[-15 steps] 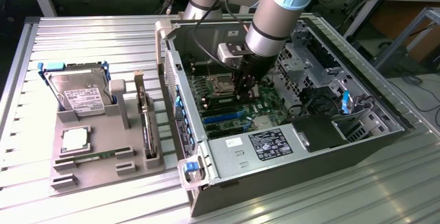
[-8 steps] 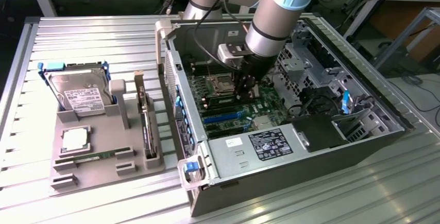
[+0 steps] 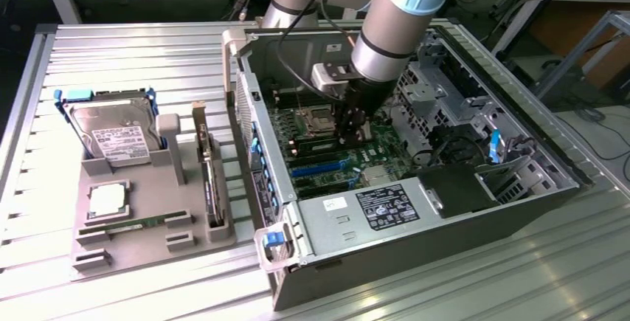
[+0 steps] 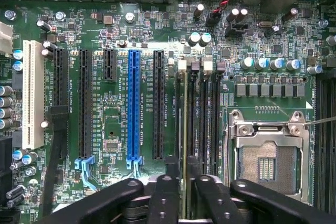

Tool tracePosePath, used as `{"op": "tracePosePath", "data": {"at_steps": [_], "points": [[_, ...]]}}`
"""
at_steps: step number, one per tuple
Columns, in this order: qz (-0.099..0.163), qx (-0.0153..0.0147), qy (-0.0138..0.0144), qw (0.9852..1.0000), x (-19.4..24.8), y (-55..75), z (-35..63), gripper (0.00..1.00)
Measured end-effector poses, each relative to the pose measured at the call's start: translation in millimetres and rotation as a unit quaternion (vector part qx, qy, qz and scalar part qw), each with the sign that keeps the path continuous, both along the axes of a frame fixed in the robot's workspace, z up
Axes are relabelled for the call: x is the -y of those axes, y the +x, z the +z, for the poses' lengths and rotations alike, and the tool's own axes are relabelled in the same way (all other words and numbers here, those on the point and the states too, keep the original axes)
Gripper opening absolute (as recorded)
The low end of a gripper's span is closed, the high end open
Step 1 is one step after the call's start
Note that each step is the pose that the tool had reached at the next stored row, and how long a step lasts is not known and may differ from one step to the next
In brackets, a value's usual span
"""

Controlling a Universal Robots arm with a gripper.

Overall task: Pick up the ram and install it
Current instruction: 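Insert the ram into the slot, then press down the ram until it locks into place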

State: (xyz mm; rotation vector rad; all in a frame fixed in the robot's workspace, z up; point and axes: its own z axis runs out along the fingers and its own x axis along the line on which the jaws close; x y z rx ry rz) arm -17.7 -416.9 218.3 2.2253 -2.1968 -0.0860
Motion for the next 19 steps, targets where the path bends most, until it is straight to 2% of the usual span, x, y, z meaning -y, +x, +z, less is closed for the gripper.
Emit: {"op": "tracePosePath", "data": {"at_steps": [3,4,6,8,18,19], "points": [[0.000,-0.0001,-0.0007,1.0000,0.0,-0.2,28.1,0.22],[0.000,-0.0001,-0.0016,1.0000,-0.5,-0.2,37.3,0.20],[-0.001,-0.0001,-0.0046,1.0000,-2.6,-0.2,56.9,0.10],[-0.002,-0.0005,-0.0077,1.0000,-3.8,-0.1,67.4,0.10],[-0.003,-0.0017,-0.0075,1.0000,-3.8,0.0,67.3,0.10],[-0.003,-0.0014,-0.0031,1.0000,-3.3,2.5,67.1,0.10]]}}
